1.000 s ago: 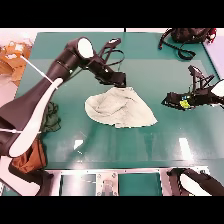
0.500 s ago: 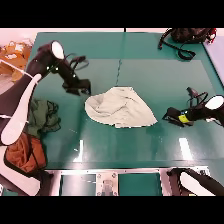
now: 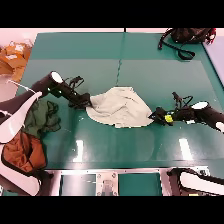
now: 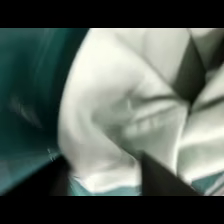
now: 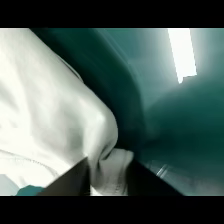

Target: Fold the shirts.

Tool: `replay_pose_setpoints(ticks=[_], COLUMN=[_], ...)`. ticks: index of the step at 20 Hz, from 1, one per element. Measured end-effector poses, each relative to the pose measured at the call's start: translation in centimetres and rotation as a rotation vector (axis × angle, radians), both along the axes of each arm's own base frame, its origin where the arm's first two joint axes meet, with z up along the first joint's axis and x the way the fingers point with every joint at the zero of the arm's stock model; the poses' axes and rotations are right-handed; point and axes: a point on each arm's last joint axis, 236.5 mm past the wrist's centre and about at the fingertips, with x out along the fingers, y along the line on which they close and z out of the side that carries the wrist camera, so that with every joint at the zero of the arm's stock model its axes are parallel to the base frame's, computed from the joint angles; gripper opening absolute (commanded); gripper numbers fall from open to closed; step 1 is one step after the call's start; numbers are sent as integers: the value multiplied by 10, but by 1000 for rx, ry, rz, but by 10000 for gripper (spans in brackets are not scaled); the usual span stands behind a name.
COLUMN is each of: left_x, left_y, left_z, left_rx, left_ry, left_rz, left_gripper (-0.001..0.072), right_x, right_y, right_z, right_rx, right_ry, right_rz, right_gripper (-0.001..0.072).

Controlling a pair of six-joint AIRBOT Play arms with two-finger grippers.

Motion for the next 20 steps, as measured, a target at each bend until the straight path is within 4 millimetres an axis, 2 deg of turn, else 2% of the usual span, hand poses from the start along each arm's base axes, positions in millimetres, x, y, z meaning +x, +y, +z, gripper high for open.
replay_pose_setpoints(ticks=[1, 2, 4, 6, 8, 10, 11, 14, 15, 17, 19, 20], left_x=[4, 8, 17, 26, 37, 43, 41, 18, 3, -36, -80, -102], left_y=[-4, -7, -23, -33, -41, -45, -46, -42, -40, -33, -25, -22], left_z=[0, 3, 27, 63, 120, 191, 235, 363, 409, 484, 545, 566], left_rx=[-23, -37, -117, -175, -227, -265, -289, -340, -364, -395, -424, -437], left_ry=[-15, -40, -69, -109, -202, -335, -422, -706, -814, -1001, -1164, -1224], left_rz=[7, -1, -6, -27, -34, -40, -48, -59, -63, -77, -86, -94], left_gripper=[22, 20, 19, 19, 19, 20, 20, 20, 21, 21, 21, 22], right_x=[5, 10, 22, 36, 56, 75, 81, 79, 72, 51, 23, 9], right_y=[3, 6, 10, 19, 25, 26, 27, 30, 30, 27, 23, 20], right_z=[1, 3, 15, 45, 93, 155, 194, 314, 357, 437, 508, 540], right_rx=[19, 27, 53, 111, 142, 136, 132, 95, 77, 37, -9, -36], right_ry=[-20, -41, -86, -145, -255, -397, -483, -742, -840, -1025, -1198, -1277], right_rz=[3, 13, 31, 60, 88, 106, 109, 111, 105, 75, 39, 20], right_gripper=[16, 16, 15, 14, 15, 15, 15, 15, 15, 14, 14, 14])
